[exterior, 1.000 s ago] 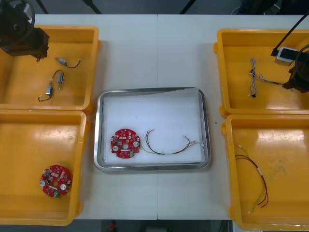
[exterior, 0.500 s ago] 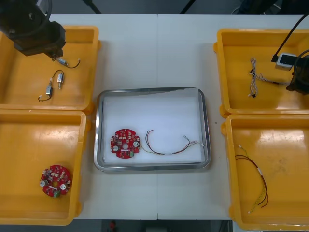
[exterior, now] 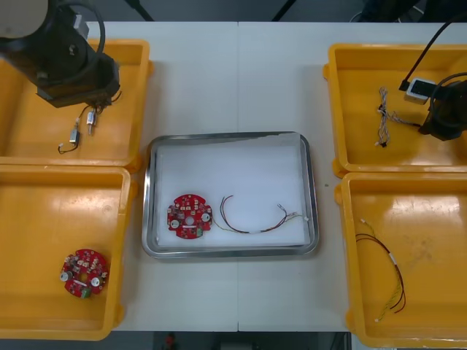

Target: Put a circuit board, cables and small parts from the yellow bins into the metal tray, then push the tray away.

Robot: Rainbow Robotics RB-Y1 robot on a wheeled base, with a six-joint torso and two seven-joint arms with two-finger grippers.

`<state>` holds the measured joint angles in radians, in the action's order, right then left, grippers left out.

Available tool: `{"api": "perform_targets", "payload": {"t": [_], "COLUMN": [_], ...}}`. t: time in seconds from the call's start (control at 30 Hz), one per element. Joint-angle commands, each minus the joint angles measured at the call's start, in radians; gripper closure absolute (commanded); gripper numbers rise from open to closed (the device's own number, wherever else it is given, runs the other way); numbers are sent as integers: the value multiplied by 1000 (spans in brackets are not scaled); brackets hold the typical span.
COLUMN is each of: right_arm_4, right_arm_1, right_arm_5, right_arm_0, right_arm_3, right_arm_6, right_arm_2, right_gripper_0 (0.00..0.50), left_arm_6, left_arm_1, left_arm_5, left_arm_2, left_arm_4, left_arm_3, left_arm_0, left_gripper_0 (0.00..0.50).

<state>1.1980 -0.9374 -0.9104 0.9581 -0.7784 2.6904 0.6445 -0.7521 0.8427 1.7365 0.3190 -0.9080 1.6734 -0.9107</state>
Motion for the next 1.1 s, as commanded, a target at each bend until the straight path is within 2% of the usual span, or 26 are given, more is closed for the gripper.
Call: {"api": "perform_targets", "payload": {"t": [0.03, 0.3, 0.47, 0.5, 0.57, 0.87, 1.1], "right_arm_4": [20, 38, 51, 55, 63, 91, 124], "right_arm_1": [32, 42, 46, 52, 55, 55, 57], "right_arm_5": [18, 18, 18, 16, 16, -11, -36], "right_arm_0": [45, 45, 45, 45, 45, 45, 45], "right_arm_3": [37, 48, 62, 74, 88, 122, 156], "right_arm_6": [15, 15, 15, 15, 15, 15, -7], "right_arm_2": [7, 40, 52, 52, 52, 52, 52], "right_gripper_0": [0, 0, 0, 10, 34, 43, 42], "left_arm_6": [172, 241, 249, 251, 251, 270, 280], "left_arm_1": [-86, -209, -261, -283, -303, -343, -375], "left_arm_5": [46, 49, 49, 49, 46, 24, -28], "left_arm_2": [-38, -17, 37, 51, 61, 160, 206], "left_arm_4": [67, 213, 314, 359, 390, 446, 531], "left_arm_3": [98, 220, 229, 229, 229, 226, 213], "left_arm_0": [43, 147, 168, 179, 190, 224, 256], "left_gripper_0": [500, 500, 500, 500, 500, 500, 500]}}
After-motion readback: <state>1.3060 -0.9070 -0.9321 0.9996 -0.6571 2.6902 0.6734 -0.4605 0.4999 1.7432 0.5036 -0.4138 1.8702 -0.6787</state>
